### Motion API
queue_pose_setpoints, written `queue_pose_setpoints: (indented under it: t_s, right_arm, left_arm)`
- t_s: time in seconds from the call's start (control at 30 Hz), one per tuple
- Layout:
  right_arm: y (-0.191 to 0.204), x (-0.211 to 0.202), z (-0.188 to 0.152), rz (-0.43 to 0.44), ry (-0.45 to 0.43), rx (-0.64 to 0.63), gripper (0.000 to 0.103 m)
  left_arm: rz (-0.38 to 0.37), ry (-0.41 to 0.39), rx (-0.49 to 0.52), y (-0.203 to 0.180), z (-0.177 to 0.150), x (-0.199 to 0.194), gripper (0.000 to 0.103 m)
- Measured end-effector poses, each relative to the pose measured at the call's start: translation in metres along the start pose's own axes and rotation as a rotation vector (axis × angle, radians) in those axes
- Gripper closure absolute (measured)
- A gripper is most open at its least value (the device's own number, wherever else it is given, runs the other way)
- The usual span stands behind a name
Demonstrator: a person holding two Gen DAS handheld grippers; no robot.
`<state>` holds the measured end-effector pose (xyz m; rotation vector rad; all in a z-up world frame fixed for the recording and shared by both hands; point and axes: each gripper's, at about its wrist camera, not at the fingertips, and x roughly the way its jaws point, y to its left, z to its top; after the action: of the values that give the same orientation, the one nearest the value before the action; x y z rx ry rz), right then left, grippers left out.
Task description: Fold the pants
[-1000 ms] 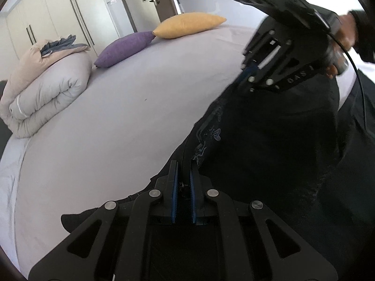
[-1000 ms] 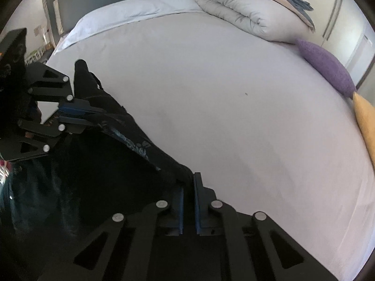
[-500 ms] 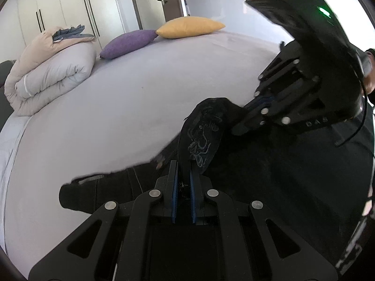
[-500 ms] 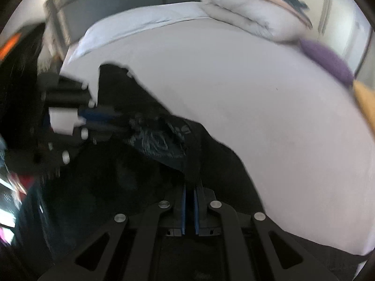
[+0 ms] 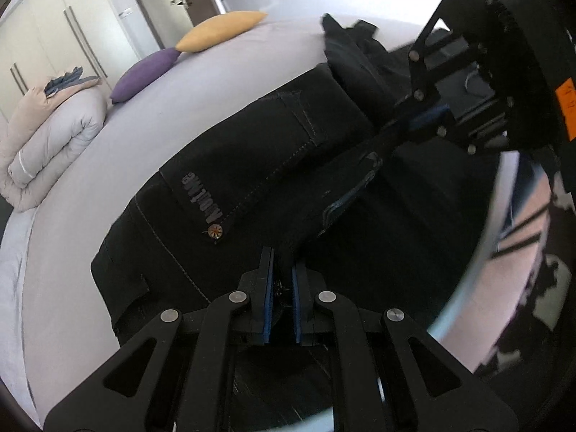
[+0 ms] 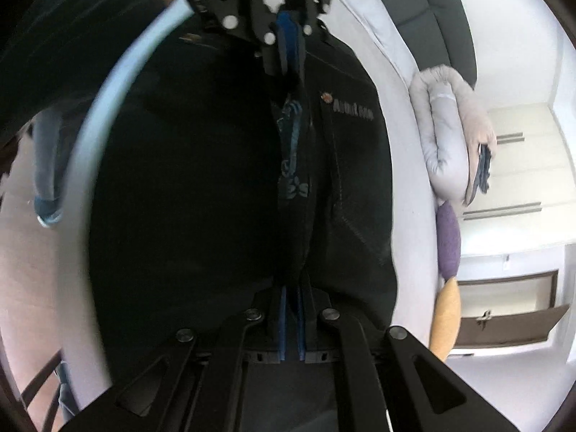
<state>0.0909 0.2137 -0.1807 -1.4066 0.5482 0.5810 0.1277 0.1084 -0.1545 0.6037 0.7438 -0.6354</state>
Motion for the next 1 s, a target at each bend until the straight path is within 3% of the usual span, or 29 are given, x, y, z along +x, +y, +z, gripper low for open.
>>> queue_pose_setpoints:
  t_s: [0.53,0.87,0.93,0.97,1.0]
  right_arm:
    - [0.069,-0.046,0.017,-0.027,-0.002,-0.062,0.098]
    - [0.081,-0.041,0.026,-0.03,0.021,-0.077,0.097]
    - [0.083,-0.039,0.027,-0.029,0.024,-0.059,0.096]
    - [0.082,-0.038,0.028,-0.028,0.027,-0.042,0.096]
    - [0.081,-0.037,0.029,-0.027,0.028,-0.033,0.096]
  left_arm:
    - [0.011,0.025,0.041,-0.026,-0.03,-0.026,0.095]
    - [0.032,0.032,0.027,-0.031,-0.038,-0.022,0.092]
    - [0.064,0.047,0.052,-0.034,-0.04,-0.026,0.086]
    - [0.073,0.062,0.061,-0.035,-0.04,-0.027,0.08]
    - [0.076,0.084,0.064,-0.034,-0.042,-0.03,0.068]
